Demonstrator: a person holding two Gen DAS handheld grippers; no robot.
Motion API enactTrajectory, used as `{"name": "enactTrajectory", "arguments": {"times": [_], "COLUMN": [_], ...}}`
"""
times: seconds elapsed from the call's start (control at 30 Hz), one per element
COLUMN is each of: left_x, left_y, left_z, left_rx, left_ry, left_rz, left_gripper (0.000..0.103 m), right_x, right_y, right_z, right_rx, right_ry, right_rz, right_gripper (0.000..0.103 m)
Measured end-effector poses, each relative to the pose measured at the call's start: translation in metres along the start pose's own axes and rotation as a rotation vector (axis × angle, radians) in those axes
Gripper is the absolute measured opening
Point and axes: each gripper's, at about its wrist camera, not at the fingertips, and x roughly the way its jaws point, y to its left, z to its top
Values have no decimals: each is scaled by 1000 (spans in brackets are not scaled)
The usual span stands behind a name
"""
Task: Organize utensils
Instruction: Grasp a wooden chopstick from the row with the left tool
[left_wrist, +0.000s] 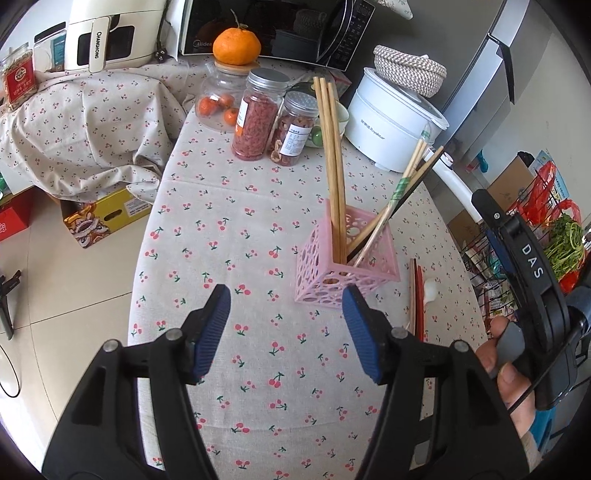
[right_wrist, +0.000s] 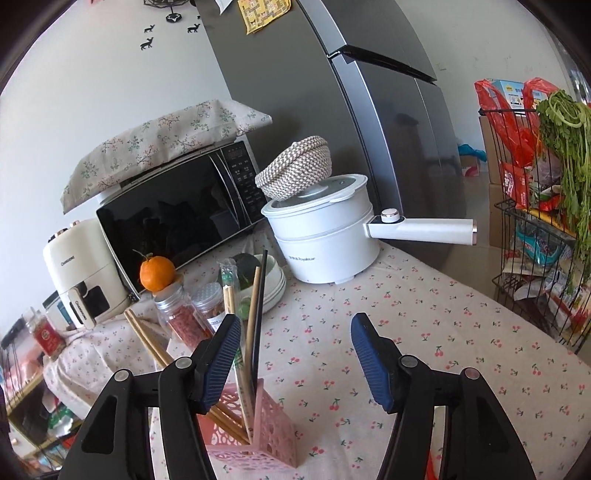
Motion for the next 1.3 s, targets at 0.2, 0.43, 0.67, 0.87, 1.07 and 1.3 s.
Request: {"name": "enactTrajectory", "arguments": {"times": [0.2, 0.43, 0.67, 0.87, 1.07, 1.3], "left_x": [4, 22, 41, 66, 92, 136], "left_y": [-20, -45, -85, -121, -155, -179], "left_z": [-7, -22, -37, -50, -52, -37], "left_rx": [49, 93, 158, 221, 270, 261], "left_ry": [19, 106, 165, 223, 242, 228], "left_rz": [14, -14, -30, -60, -87, -88], "left_gripper": [77, 78, 78, 77, 34, 12], "right_x": [-6, 4, 18, 23, 26, 29], "right_y": [-28, -72, -110, -141, -170, -187], "right_z": [3, 2, -14, -18, -18, -10], "right_rx": [-82, -82, -90, -91, -57, -67], "right_ry": [175, 372, 553, 639, 683, 690], "right_rz": [-8, -126, -150, -154, -161, -157], "right_gripper": [78, 83, 84, 84, 84, 84]}}
